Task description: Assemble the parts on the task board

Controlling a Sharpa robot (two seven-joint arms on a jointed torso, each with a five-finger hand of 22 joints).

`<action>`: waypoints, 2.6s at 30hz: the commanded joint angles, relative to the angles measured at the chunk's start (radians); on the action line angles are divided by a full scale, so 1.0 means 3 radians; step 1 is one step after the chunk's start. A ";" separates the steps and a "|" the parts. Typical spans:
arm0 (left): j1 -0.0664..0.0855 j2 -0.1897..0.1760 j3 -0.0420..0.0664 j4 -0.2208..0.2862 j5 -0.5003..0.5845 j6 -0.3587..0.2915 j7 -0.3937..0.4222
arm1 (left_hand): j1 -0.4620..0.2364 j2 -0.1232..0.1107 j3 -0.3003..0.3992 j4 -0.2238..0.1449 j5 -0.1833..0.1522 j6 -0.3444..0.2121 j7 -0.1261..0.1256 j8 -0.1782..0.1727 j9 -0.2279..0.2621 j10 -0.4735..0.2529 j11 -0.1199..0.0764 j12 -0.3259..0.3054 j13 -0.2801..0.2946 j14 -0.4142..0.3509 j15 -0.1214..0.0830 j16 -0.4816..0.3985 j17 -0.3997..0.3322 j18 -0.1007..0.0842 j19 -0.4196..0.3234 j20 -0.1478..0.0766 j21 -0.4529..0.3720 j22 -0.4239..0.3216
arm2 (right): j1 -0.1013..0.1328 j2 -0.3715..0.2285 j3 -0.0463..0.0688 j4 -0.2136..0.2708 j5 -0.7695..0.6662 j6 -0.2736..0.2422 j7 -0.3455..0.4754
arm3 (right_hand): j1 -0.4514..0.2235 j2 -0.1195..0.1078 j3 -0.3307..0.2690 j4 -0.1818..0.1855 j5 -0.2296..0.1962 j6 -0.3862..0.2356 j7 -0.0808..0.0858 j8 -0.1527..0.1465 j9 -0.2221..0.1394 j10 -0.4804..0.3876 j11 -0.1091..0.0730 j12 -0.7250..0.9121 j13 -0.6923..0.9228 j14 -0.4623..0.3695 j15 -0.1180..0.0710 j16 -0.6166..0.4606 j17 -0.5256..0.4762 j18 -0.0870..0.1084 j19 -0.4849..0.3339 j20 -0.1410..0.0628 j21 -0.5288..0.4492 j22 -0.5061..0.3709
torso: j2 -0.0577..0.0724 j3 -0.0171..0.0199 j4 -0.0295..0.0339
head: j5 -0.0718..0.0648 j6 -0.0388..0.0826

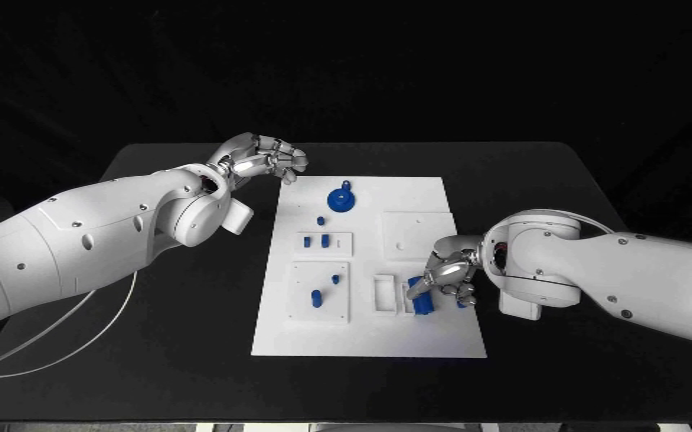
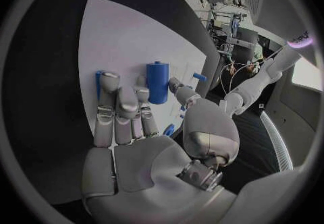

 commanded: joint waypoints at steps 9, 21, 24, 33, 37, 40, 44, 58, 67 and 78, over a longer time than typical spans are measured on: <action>0.0003 0.0002 0.0001 0.0002 0.0043 0.0020 0.0018 | -0.0030 -0.0006 0.0000 0.0024 0.0007 -0.0030 0.0023 0.0021 -0.0006 -0.0019 -0.0007 0.0017 0.0005 0.0019 0.0015 -0.0015 0.0005 0.0063 0.0010 0.0008 -0.0016 0.0004 | -0.0039 0.0005 -0.0032 -0.0013 -0.0199 0.0034 -0.0059 | 0.0096 0.0048 0.0036 -0.0127 -0.0005 0.0068 -0.0015 -0.0011 -0.0387 0.0044 -0.0003 0.0005 0.0036 0.0021 -0.0020 0.0015 0.0012 0.0069 0.0001 -0.0018 0.0036 0.0068 | 0.0001 -0.0001 -0.0002 | 0.0005 -0.0004; 0.0003 0.0015 0.0000 -0.0005 0.0077 0.0026 0.0017 | -0.0035 -0.0007 -0.0001 0.0029 0.0007 -0.0032 0.0023 0.0024 -0.0009 -0.0020 -0.0007 0.0017 0.0005 0.0019 0.0015 -0.0018 0.0008 0.0063 0.0010 0.0008 -0.0018 0.0006 | -0.0023 -0.0102 -0.0028 0.0084 0.0216 0.0014 0.0026 | 0.0083 0.0116 0.0110 -0.0127 -0.0005 0.0177 -0.0046 0.0019 -0.0376 0.0091 -0.0031 -0.0005 0.0068 0.0033 -0.0046 0.0006 0.0020 0.0069 0.0003 0.0002 0.0058 0.0064 | 0.0000 -0.0001 0.0004 | 0.0003 -0.0002; 0.0003 0.0017 0.0000 -0.0009 0.0077 0.0023 0.0020 | -0.0035 -0.0008 -0.0001 0.0029 0.0007 -0.0032 0.0023 0.0024 -0.0009 -0.0020 -0.0007 0.0017 0.0005 0.0019 0.0015 -0.0018 0.0009 0.0063 0.0010 0.0008 -0.0018 0.0006 | -0.0007 -0.0129 -0.0026 0.0108 0.0449 -0.0093 0.0065 | 0.0100 0.0095 0.0125 -0.0150 -0.0004 0.0185 -0.0050 0.0016 -0.0377 0.0093 -0.0035 -0.0010 0.0075 0.0033 -0.0050 0.0004 0.0022 0.0069 0.0000 -0.0001 0.0062 0.0064 | 0.0001 0.0000 0.0006 | 0.0009 -0.0002; 0.0003 0.0025 0.0000 -0.0016 0.0077 0.0020 0.0026 | -0.0034 -0.0010 -0.0001 0.0029 0.0007 -0.0033 0.0023 0.0025 -0.0011 -0.0021 -0.0007 0.0016 0.0005 0.0019 0.0015 -0.0019 0.0010 0.0064 0.0010 0.0007 -0.0019 0.0008 | 0.0154 -0.0185 -0.0015 0.0186 0.0586 -0.0219 0.0100 | 0.0125 0.0094 0.0134 -0.0198 -0.0002 0.0215 -0.0055 0.0020 -0.0376 0.0099 -0.0040 -0.0021 0.0088 0.0035 -0.0053 -0.0005 0.0022 0.0069 -0.0008 0.0003 0.0068 0.0064 | -0.0002 -0.0006 -0.0005 | 0.0022 0.0002; 0.0003 0.0027 0.0000 -0.0015 0.0077 0.0021 0.0027 | -0.0034 -0.0010 -0.0001 0.0029 0.0007 -0.0034 0.0023 0.0026 -0.0012 -0.0021 -0.0007 0.0016 0.0005 0.0019 0.0015 -0.0020 0.0011 0.0064 0.0010 0.0007 -0.0020 0.0008 | 0.0177 -0.0177 -0.0013 0.0197 0.0617 -0.0212 0.0076 | 0.0122 0.0097 0.0133 -0.0199 -0.0002 0.0220 -0.0056 0.0021 -0.0376 0.0101 -0.0041 -0.0023 0.0090 0.0036 -0.0054 -0.0006 0.0022 0.0069 -0.0009 0.0004 0.0069 0.0063 | 0.0001 -0.0005 -0.0002 | 0.0021 0.0006; 0.0003 0.0031 0.0000 -0.0016 0.0077 0.0028 0.0029 | -0.0034 -0.0010 -0.0001 0.0030 0.0007 -0.0034 0.0023 0.0027 -0.0012 -0.0021 -0.0007 0.0016 0.0005 0.0019 0.0015 -0.0020 0.0012 0.0064 0.0010 0.0007 -0.0020 0.0009 | 0.0177 -0.0156 -0.0013 0.0174 0.0694 -0.0154 0.0059 | 0.0115 0.0096 0.0129 -0.0199 -0.0002 0.0224 -0.0057 0.0021 -0.0376 0.0102 -0.0042 -0.0025 0.0092 0.0036 -0.0055 -0.0008 0.0022 0.0069 -0.0010 0.0005 0.0070 0.0063 | 0.0001 -0.0005 -0.0002 | 0.0014 0.0006; 0.0003 0.0026 0.0000 -0.0014 0.0078 0.0024 0.0028 | -0.0047 -0.0010 -0.0005 0.0040 0.0003 -0.0035 0.0024 0.0030 -0.0015 -0.0021 -0.0006 0.0016 0.0005 0.0019 0.0015 -0.0023 0.0015 0.0063 0.0011 0.0008 -0.0023 0.0010 | 0.0177 -0.0074 -0.0014 0.0122 0.0695 -0.0140 0.0041 | 0.0099 0.0088 0.0121 -0.0198 -0.0003 0.0223 -0.0057 0.0016 -0.0379 0.0102 -0.0042 -0.0031 0.0095 0.0036 -0.0056 -0.0011 0.0022 0.0069 -0.0012 0.0008 0.0071 0.0062 | 0.0004 -0.0005 -0.0001 | 0.0002 0.0013; 0.0003 0.0022 0.0000 -0.0018 0.0079 0.0039 0.0021 | -0.0060 -0.0013 -0.0010 0.0052 -0.0003 -0.0038 0.0024 0.0035 -0.0021 -0.0023 -0.0005 0.0015 0.0006 0.0018 0.0016 -0.0028 0.0020 0.0063 0.0011 0.0008 -0.0027 0.0014 | 0.0172 0.0212 -0.0020 -0.0068 0.0558 -0.0147 -0.0022 | 0.0074 0.0064 0.0110 -0.0195 -0.0003 0.0218 -0.0056 0.0004 -0.0384 0.0098 -0.0041 -0.0043 0.0103 0.0036 -0.0056 -0.0015 0.0024 0.0069 -0.0017 0.0010 0.0072 0.0060 | 0.0005 -0.0004 0.0004 | 0.0028 0.0000; 0.0003 0.0017 0.0000 -0.0014 0.0079 0.0042 0.0020 | -0.0061 -0.0012 -0.0010 0.0054 -0.0006 -0.0038 0.0023 0.0037 -0.0023 -0.0023 -0.0006 0.0016 0.0006 0.0018 0.0016 -0.0030 0.0022 0.0064 0.0011 0.0008 -0.0029 0.0015 | 0.0137 0.0249 -0.0027 -0.0092 0.0575 -0.0083 -0.0031 | 0.0061 0.0065 0.0108 -0.0187 -0.0003 0.0216 -0.0055 -0.0001 -0.0386 0.0096 -0.0041 -0.0050 0.0107 0.0036 -0.0055 -0.0018 0.0025 0.0069 -0.0020 0.0011 0.0071 0.0058 | 0.0004 -0.0005 0.0000 | 0.0041 -0.0011; 0.0003 -0.0003 0.0000 -0.0002 0.0079 0.0034 0.0019 | -0.0060 -0.0012 -0.0009 0.0055 -0.0007 -0.0039 0.0023 0.0039 -0.0025 -0.0023 -0.0006 0.0016 0.0006 0.0017 0.0016 -0.0031 0.0023 0.0064 0.0010 0.0008 -0.0031 0.0016 | 0.0121 0.0283 -0.0032 -0.0094 0.0487 -0.0082 -0.0037 | 0.0046 0.0073 0.0107 -0.0180 -0.0004 0.0215 -0.0054 -0.0006 -0.0388 0.0093 -0.0039 -0.0057 0.0111 0.0035 -0.0054 -0.0021 0.0026 0.0069 -0.0024 0.0012 0.0070 0.0057 | 0.0003 -0.0004 -0.0007 | 0.0050 -0.0007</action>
